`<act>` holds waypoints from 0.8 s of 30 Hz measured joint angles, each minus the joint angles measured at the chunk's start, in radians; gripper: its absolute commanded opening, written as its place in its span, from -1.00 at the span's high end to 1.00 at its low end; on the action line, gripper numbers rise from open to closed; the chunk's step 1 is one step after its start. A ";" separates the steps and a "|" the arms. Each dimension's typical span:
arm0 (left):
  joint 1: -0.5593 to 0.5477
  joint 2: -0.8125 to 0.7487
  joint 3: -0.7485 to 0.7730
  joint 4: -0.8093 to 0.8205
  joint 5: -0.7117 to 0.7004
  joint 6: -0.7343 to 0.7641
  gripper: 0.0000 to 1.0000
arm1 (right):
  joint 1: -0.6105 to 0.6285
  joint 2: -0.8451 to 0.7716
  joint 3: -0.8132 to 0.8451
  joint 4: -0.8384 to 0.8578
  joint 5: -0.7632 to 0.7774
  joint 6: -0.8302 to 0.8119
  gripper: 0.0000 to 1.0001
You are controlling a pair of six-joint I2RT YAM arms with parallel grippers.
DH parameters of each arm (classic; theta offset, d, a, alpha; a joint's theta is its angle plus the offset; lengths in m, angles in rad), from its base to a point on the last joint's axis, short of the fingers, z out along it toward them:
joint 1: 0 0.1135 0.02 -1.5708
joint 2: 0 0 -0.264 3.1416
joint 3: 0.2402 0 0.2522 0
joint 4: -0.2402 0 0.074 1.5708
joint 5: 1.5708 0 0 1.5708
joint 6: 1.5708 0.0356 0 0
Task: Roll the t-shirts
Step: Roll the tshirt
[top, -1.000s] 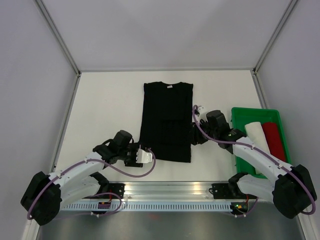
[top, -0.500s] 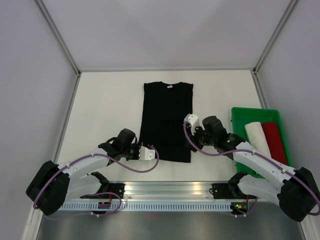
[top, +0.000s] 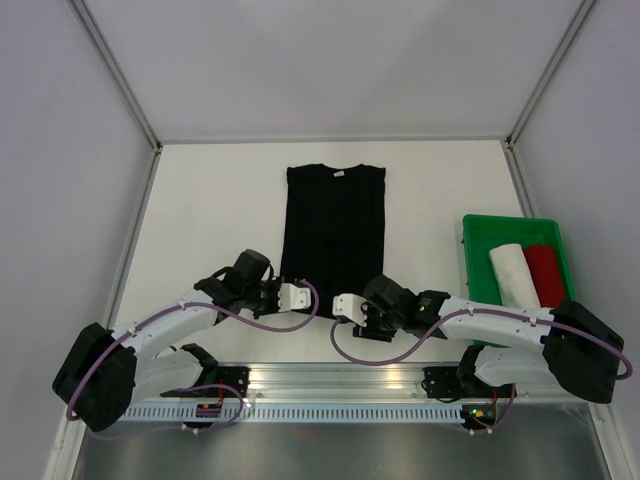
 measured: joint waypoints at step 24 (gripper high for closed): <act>0.054 0.014 0.142 -0.455 0.294 0.107 0.95 | 0.028 0.012 0.103 -0.240 -0.129 -0.100 0.99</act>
